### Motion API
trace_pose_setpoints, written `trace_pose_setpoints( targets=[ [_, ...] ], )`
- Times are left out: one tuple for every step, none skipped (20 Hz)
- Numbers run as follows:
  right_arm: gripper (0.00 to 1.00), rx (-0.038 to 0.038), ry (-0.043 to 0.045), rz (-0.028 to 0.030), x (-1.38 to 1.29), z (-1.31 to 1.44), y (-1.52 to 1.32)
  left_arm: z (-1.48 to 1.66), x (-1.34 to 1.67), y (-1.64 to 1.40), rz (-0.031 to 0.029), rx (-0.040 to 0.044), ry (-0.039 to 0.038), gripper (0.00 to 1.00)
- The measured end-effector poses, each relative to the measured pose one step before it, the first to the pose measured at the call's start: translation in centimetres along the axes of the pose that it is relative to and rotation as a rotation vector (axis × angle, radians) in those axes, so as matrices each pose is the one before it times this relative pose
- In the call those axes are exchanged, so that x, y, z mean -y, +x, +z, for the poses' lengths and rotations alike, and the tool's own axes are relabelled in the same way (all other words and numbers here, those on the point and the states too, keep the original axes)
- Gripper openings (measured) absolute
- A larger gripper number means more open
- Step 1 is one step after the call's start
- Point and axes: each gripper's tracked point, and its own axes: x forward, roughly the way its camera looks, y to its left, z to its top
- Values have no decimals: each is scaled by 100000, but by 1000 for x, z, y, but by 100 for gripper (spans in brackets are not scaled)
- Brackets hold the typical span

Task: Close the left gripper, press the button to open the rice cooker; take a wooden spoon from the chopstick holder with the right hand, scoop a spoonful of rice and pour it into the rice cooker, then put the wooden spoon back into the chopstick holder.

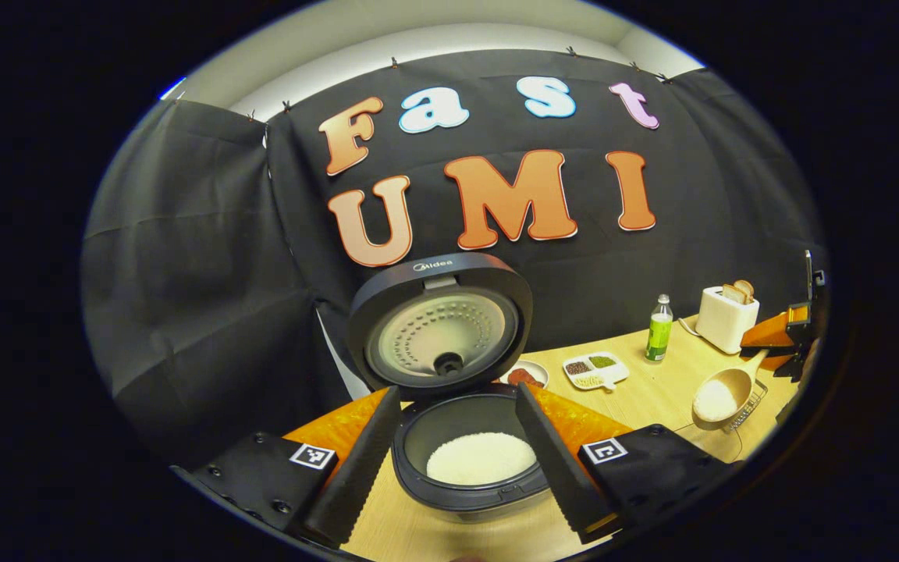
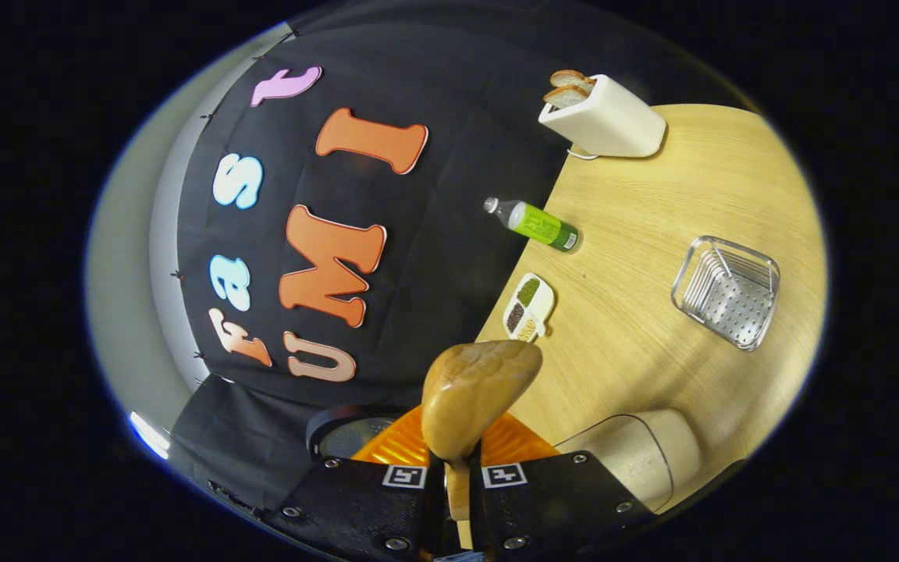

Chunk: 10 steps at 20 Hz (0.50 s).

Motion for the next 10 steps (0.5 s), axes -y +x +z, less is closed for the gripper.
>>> trace_pose_setpoints(
  targets=[
    [12, -888, 1619, 1600, -753, -115, 232, 67, -102, 36, 599, -17, -980, 92],
    [12, -1410, 2295, 1388, -693, -159, 370, -130, -79, -13, 672, -543, -1194, 92],
    [12, -1878, 1870, 1049, -685, -298, 443, -58, -290, -22, 1050, -421, -1006, 92],
    [12, -1687, 1164, 1573, -796, -363, 484, 112, -194, -92, 852, 251, -1175, 92],
    [12, -1388, 830, 1483, -684, -281, 531, 34, -246, -169, 845, -70, -812, 92],
    [11, -1422, 1761, 1953, -783, -227, 594, -119, -421, -192, 1221, 206, -702, 99],
    [12, -1245, 2554, 1948, -751, -253, 608, 106, -327, -286, 1025, 230, -458, 99],
    [12, -1000, 2952, 1929, -706, -178, 743, -70, -360, -285, 1218, 169, -246, 99],
    [12, -701, 2112, 1057, -393, -9, 653, -6, -272, -209, 677, 284, -109, 92],
    [12, -504, 1049, 263, -301, -67, 754, 8, -268, -394, 862, 670, 168, 99]
  ],
)
